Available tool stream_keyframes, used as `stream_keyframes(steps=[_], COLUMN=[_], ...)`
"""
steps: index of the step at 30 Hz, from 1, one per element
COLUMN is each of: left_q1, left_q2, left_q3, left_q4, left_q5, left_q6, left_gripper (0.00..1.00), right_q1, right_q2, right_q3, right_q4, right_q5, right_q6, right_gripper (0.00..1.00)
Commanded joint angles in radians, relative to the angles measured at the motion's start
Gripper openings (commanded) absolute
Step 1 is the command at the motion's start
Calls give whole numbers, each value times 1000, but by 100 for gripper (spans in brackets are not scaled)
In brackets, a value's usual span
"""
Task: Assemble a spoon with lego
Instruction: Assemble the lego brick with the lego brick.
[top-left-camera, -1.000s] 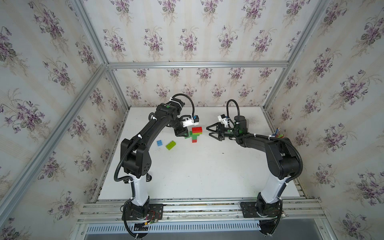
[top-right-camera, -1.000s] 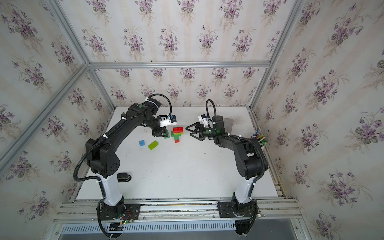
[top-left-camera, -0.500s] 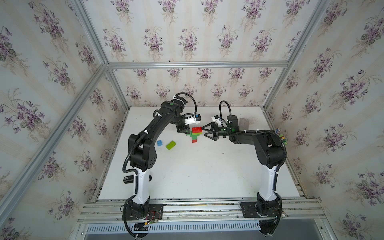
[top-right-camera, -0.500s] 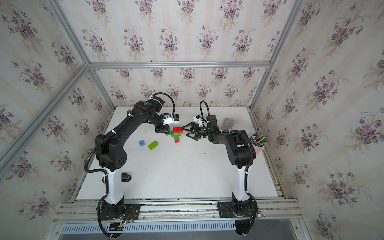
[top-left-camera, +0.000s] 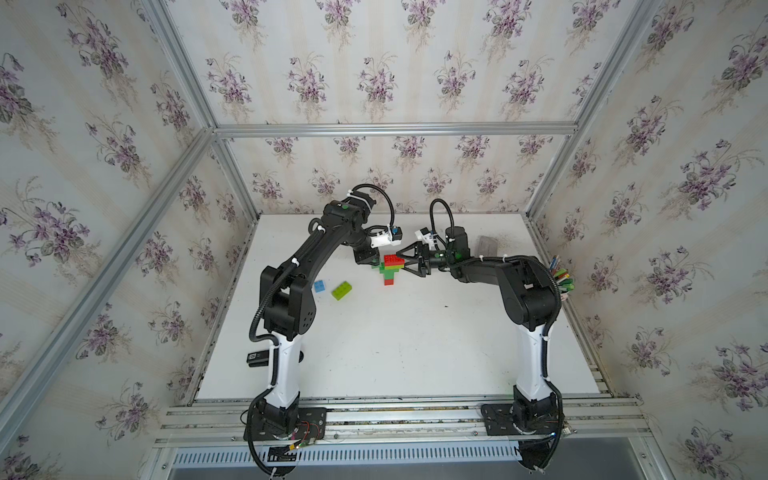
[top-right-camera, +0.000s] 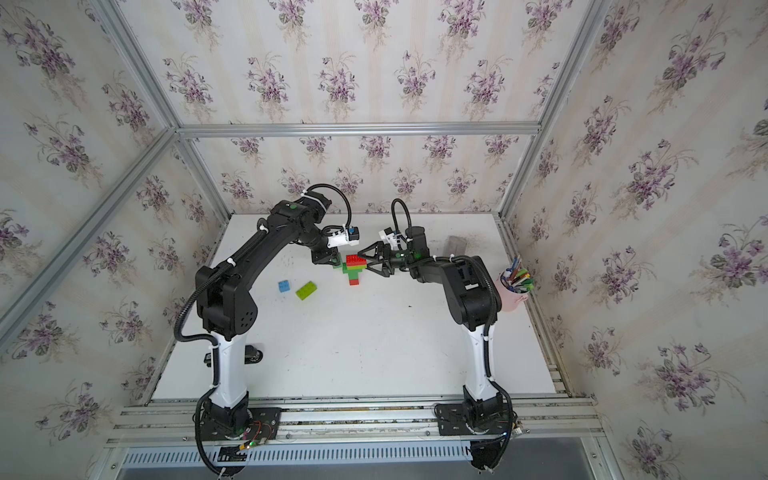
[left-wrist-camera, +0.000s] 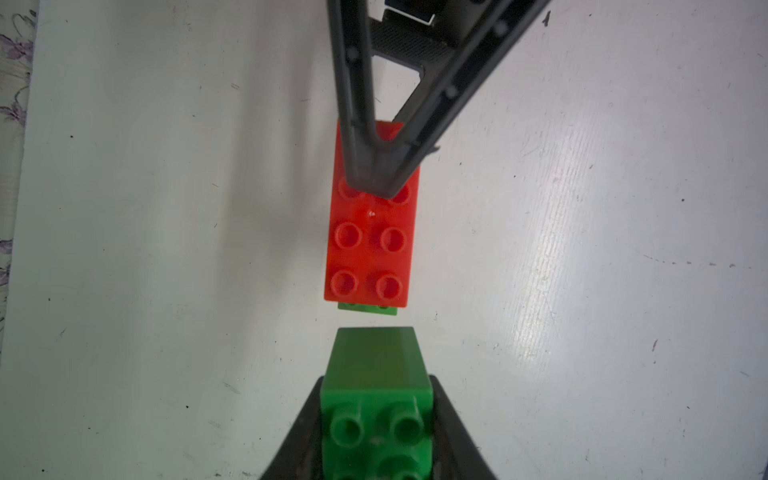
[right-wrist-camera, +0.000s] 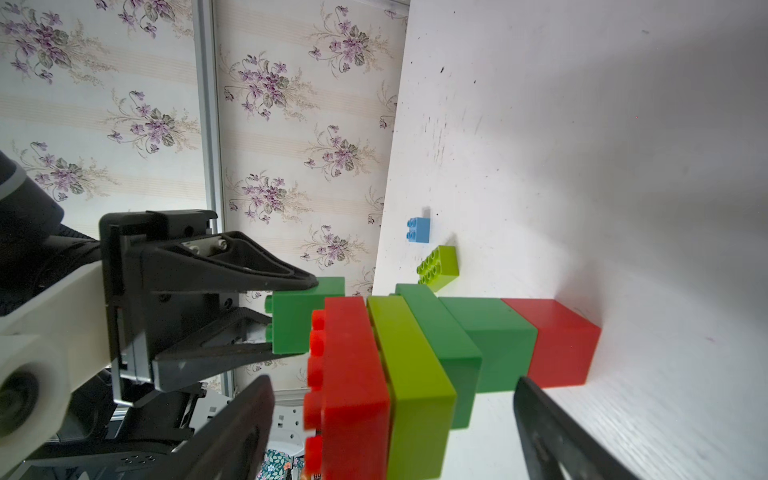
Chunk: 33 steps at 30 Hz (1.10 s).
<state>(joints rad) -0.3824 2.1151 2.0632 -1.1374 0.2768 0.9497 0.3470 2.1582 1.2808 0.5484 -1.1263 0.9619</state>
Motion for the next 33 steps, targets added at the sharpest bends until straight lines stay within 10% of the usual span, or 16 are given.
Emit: stream_keyframes(steps=[1, 33], left_q1=[-4, -22], left_q2=[3, 48], left_q3=[10, 17], left_q4=[0, 15], left_q5=[-10, -16], left_q6=[5, 54], left_gripper=[16, 16], right_q1=[7, 23], right_q2=[15, 77], right_q3=[22, 107], right_q4=[1, -211], right_q5=[-18, 11], right_q6=[3, -121], right_gripper=[90, 85])
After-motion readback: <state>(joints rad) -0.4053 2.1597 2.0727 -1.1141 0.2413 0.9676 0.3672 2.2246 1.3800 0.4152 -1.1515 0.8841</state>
